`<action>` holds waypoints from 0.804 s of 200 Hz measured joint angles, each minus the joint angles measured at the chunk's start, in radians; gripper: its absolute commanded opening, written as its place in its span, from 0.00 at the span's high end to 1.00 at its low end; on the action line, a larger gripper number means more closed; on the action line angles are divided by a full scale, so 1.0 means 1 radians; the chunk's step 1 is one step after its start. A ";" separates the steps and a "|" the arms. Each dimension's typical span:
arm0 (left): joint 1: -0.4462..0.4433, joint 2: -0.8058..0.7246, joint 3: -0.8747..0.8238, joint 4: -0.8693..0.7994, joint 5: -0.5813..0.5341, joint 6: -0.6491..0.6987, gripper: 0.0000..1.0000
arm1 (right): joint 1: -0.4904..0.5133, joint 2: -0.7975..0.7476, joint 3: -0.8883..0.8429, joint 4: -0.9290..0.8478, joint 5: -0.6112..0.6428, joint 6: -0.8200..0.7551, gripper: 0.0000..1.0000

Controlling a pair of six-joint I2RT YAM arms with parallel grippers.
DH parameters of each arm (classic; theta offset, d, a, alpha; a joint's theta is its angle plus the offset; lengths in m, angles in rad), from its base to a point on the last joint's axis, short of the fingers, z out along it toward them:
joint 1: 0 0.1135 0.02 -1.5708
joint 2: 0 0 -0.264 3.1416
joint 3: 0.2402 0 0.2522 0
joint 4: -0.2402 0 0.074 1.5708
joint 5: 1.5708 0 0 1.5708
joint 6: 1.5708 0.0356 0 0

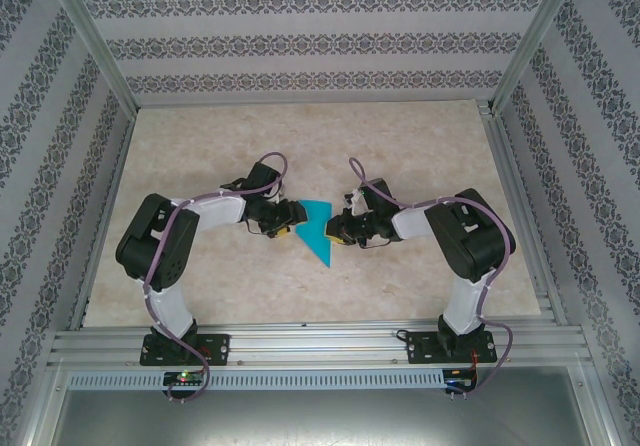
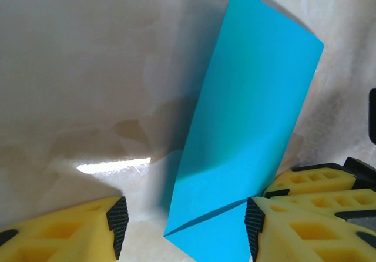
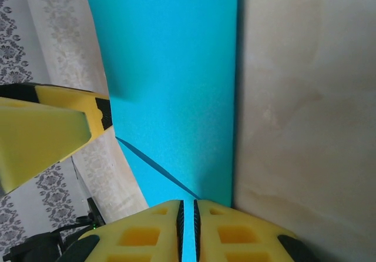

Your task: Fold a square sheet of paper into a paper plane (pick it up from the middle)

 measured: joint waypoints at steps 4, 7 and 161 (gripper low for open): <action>0.003 0.000 0.000 0.001 0.005 -0.004 0.42 | 0.000 0.000 0.000 0.000 -0.001 0.000 0.84; 0.005 0.000 0.000 0.004 0.008 -0.006 0.42 | 0.000 0.000 0.000 0.000 -0.002 0.000 0.84; 0.006 0.052 0.043 0.076 0.089 -0.040 0.51 | -0.022 0.025 -0.006 0.030 -0.061 -0.010 0.84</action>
